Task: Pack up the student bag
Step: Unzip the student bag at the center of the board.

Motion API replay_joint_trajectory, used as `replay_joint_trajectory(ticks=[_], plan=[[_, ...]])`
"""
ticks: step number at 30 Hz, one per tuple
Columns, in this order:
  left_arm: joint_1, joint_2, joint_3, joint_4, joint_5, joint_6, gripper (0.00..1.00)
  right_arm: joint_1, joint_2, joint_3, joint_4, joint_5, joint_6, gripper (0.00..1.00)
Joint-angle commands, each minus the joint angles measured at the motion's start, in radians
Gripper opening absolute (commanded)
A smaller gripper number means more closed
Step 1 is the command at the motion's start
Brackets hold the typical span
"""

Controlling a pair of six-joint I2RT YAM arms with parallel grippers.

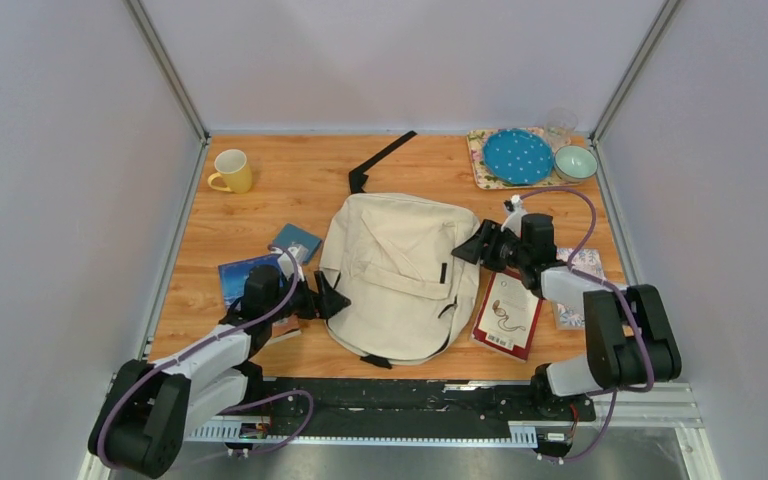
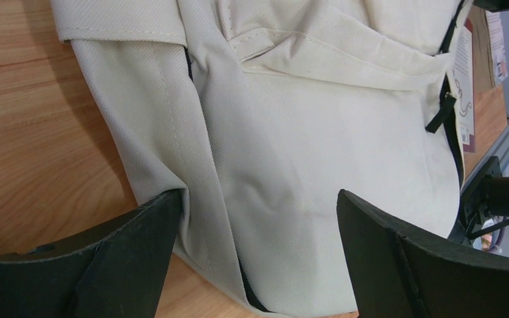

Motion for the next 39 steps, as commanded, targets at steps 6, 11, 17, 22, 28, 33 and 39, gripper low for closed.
replay_joint_trajectory(ticks=[6,11,17,22,28,33,39], plan=[[-0.014,0.123,0.101,-0.050,-0.004,0.047,0.96,0.014,-0.244,-0.047,-0.025,-0.173,-0.012,0.84],[-0.014,0.164,0.113,0.017,0.059,0.056,0.94,0.017,-0.208,-0.021,-0.033,-0.190,-0.033,0.85],[-0.016,0.222,0.108,0.119,0.151,0.053,0.90,0.065,-0.157,0.008,-0.052,-0.184,-0.070,0.85],[-0.014,0.271,0.122,0.139,0.168,0.053,0.88,0.081,-0.135,0.012,-0.082,-0.114,-0.107,0.66],[-0.016,0.255,0.124,0.097,0.142,0.071,0.86,0.080,-0.085,0.018,-0.117,0.021,-0.131,0.23],[-0.014,0.215,0.157,0.016,0.109,0.096,0.84,0.080,-0.078,0.032,-0.103,0.018,-0.088,0.00],[-0.014,0.060,0.249,-0.166,-0.016,0.105,0.96,0.037,-0.238,0.045,-0.212,0.164,0.074,0.00]])
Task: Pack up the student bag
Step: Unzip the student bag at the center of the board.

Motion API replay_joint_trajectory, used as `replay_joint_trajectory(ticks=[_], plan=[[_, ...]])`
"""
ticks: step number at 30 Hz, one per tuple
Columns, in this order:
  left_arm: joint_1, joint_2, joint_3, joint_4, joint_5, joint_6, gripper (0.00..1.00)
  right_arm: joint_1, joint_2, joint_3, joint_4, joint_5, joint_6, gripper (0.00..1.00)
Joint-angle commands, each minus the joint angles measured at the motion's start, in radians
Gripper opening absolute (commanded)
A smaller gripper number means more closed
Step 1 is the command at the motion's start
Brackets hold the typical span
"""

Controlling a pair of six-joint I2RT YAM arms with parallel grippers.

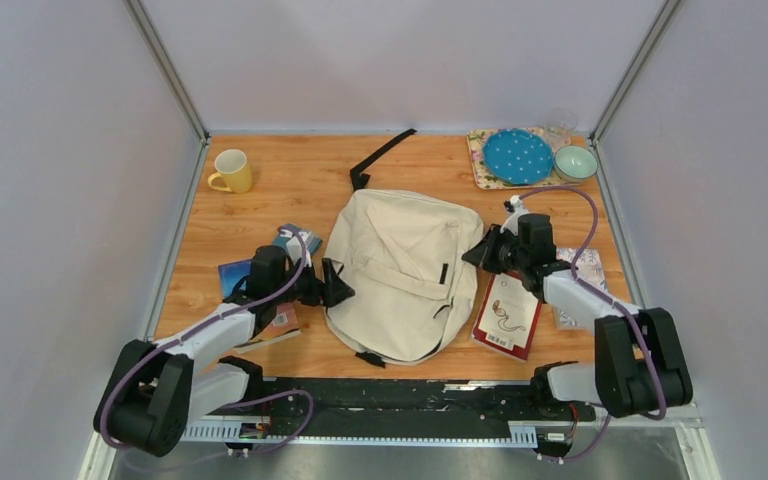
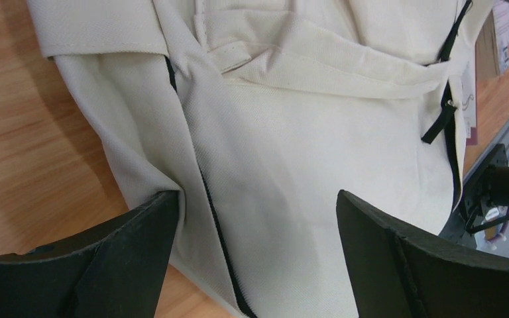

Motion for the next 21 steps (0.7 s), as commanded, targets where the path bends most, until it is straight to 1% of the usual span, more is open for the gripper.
replay_joint_trajectory(ticks=[1,2,3,4,5,6,7,8,12,16,17,19,20,21], plan=[[-0.008,-0.136,0.105,-0.139,-0.079,0.009,0.96,-0.014,-0.163,0.048,-0.083,0.078,0.161,0.00],[-0.008,-0.182,0.120,-0.162,-0.092,0.011,0.96,-0.014,-0.196,0.049,-0.128,0.103,0.183,0.00],[-0.008,-0.200,0.154,-0.185,-0.095,0.009,0.96,-0.016,-0.226,0.042,-0.133,0.150,0.235,0.00],[-0.008,-0.219,0.171,-0.219,-0.096,0.008,0.96,-0.014,-0.292,0.013,-0.131,0.175,0.276,0.00],[-0.008,-0.242,0.185,-0.230,-0.089,0.006,0.96,-0.014,-0.320,-0.007,-0.122,0.193,0.308,0.00],[-0.008,-0.246,0.218,-0.236,-0.084,0.000,0.96,-0.014,-0.344,-0.023,-0.110,0.216,0.380,0.00],[-0.008,-0.249,0.232,-0.278,-0.075,-0.014,0.96,-0.013,-0.374,-0.053,-0.110,0.232,0.411,0.00],[-0.009,-0.248,0.246,-0.293,-0.058,-0.023,0.96,-0.013,-0.416,-0.066,-0.075,0.241,0.434,0.00],[-0.040,-0.256,0.280,-0.334,-0.069,-0.080,0.96,0.006,-0.516,-0.101,-0.097,0.288,0.503,0.00],[-0.122,-0.254,0.321,-0.378,-0.115,-0.118,0.95,0.013,-0.617,-0.150,-0.075,0.315,0.581,0.00],[-0.191,-0.245,0.324,-0.382,-0.151,-0.123,0.95,0.020,-0.636,-0.167,-0.044,0.325,0.589,0.00],[-0.277,-0.219,0.323,-0.344,-0.200,-0.161,0.95,0.043,-0.674,-0.204,-0.028,0.361,0.603,0.00],[-0.357,-0.204,0.321,-0.328,-0.245,-0.175,0.95,0.047,-0.678,-0.212,-0.019,0.361,0.600,0.00],[-0.400,-0.187,0.329,-0.316,-0.265,-0.187,0.95,0.050,-0.679,-0.218,-0.018,0.335,0.593,0.00]])
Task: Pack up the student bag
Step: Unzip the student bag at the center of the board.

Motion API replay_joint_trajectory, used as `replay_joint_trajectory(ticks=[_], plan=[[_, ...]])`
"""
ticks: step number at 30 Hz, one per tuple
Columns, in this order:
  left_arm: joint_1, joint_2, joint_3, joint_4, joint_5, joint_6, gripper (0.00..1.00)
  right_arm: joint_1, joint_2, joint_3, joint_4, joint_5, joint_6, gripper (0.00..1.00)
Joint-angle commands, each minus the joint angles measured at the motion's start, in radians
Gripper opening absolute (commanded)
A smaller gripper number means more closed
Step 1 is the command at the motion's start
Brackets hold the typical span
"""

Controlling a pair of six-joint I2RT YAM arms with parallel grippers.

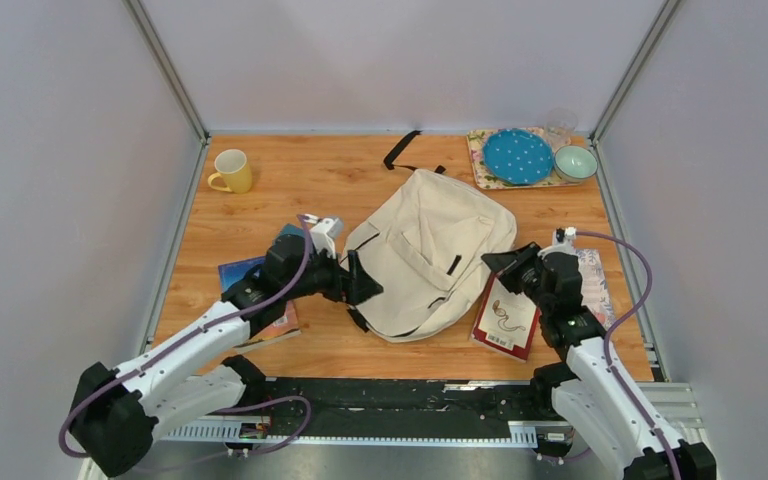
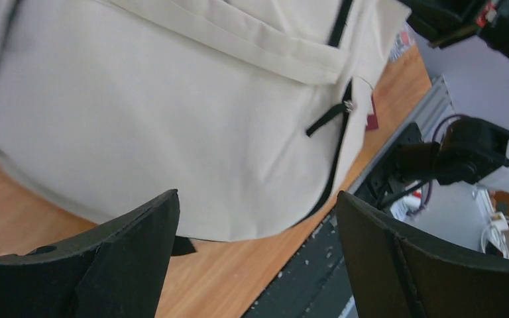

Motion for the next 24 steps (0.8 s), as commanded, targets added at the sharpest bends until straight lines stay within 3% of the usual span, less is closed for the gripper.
replay_joint_trajectory(ticks=[1,4,12,24], plan=[[-0.191,0.080,0.055,0.052,-0.128,-0.092,0.94,0.023,-0.038,-0.022,0.131,0.018,0.064,0.00],[-0.272,0.145,0.088,0.078,-0.132,-0.056,0.94,0.027,-0.060,-0.060,0.126,-0.013,0.045,0.00],[-0.295,0.314,0.133,0.207,0.048,0.198,0.92,0.027,-0.127,-0.080,0.095,-0.137,-0.028,0.00],[-0.295,0.562,0.219,0.282,0.302,0.272,0.88,0.027,-0.138,-0.048,0.020,-0.231,-0.125,0.00]])
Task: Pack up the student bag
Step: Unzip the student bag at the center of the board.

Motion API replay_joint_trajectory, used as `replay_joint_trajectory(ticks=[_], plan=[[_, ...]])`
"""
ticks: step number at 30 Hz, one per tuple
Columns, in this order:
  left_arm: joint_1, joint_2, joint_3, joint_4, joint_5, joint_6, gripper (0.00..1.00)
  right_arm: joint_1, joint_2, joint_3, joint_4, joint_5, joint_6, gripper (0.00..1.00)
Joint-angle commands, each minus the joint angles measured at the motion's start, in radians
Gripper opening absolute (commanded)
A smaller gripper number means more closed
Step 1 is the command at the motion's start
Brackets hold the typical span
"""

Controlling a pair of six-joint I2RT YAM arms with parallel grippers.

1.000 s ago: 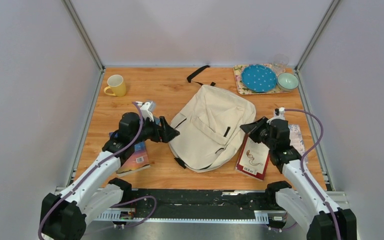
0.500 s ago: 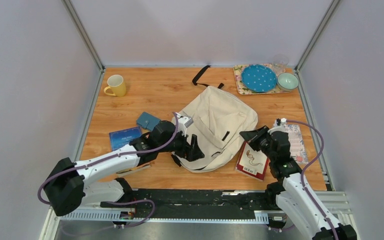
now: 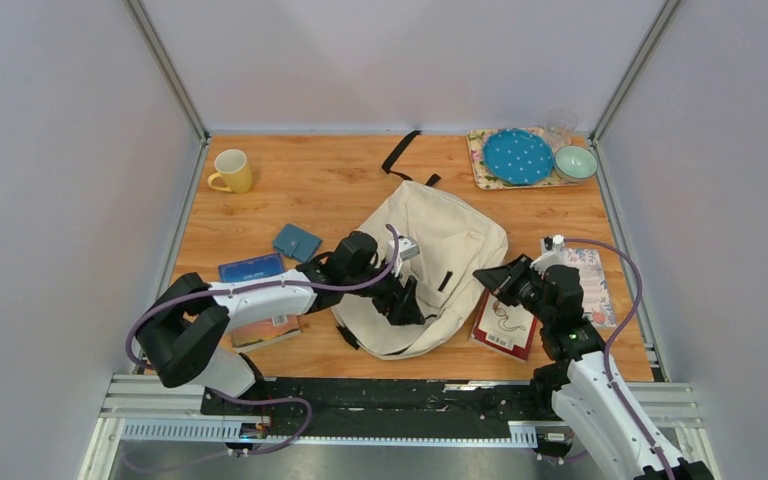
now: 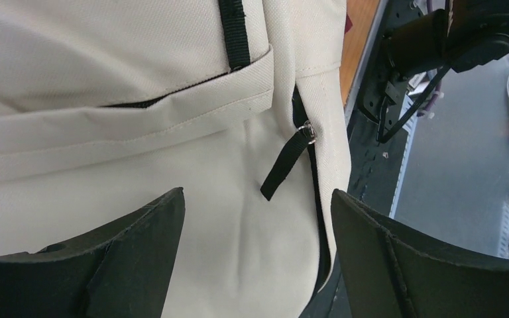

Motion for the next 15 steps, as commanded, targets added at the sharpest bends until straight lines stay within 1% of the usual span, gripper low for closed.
replay_joint_trajectory(ticks=[1,6,12,15], plan=[[-0.004,0.054,0.063,0.059,0.143,0.056,0.87,0.008,-0.006,0.049,0.028,-0.087,-0.026,0.00],[-0.006,0.088,0.039,0.152,0.212,0.005,0.86,0.006,-0.009,0.049,0.024,-0.085,-0.023,0.00],[-0.004,0.155,0.055,0.200,0.269,-0.036,0.80,0.006,0.001,0.054,0.034,-0.081,-0.020,0.00],[-0.009,0.171,0.060,0.206,0.283,-0.039,0.79,0.006,0.009,0.057,0.043,-0.081,-0.014,0.00]])
